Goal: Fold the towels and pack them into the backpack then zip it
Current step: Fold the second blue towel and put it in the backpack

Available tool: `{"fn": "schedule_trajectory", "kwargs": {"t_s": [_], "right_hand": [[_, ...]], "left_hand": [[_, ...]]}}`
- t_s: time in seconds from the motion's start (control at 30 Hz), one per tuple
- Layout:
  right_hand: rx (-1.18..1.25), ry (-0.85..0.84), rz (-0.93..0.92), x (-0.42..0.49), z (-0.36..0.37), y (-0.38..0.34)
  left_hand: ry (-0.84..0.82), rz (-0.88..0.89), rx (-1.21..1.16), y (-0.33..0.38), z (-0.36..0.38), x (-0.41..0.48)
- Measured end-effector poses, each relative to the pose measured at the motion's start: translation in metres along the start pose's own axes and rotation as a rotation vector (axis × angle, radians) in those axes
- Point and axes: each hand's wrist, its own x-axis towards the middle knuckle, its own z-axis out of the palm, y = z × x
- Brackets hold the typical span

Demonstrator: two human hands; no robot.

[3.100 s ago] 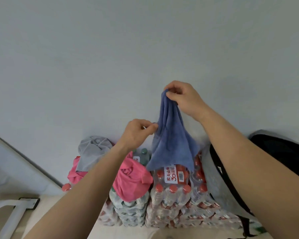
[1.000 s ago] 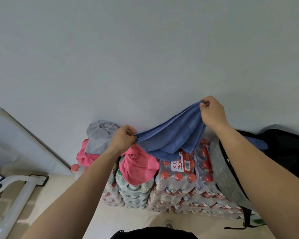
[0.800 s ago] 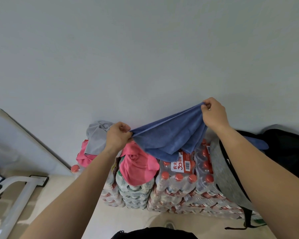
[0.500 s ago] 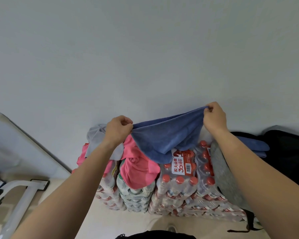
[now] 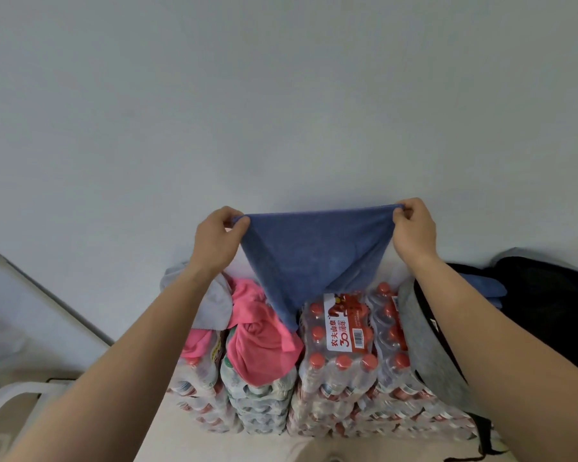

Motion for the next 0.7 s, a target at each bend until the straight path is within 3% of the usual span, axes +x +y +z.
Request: {"fn": "schedule_trajectory", "kwargs": {"t_s": [0.13, 0.33, 0.57, 0.7], "right_hand": [[0.011, -0.063, -0.037, -0.008, 0.001, 0.004], [0.079, -0.098, 0.031, -0.007, 0.005, 0.01], [-0.203, -0.139, 0.095, -0.008, 0.024, 0.045], [-0.283, -0.135, 0.087, -0.014, 0.034, 0.069]], "left_hand": [[0.058, -0.06, -0.123, 0.014, 0.002, 0.002], [0.092, -0.036, -0.052, 0.014, 0.005, 0.003], [-0.078, -0.143, 0.161, -0.025, 0.038, 0.009], [-0.078, -0.182, 0.23, -0.042, 0.056, 0.007]]}}
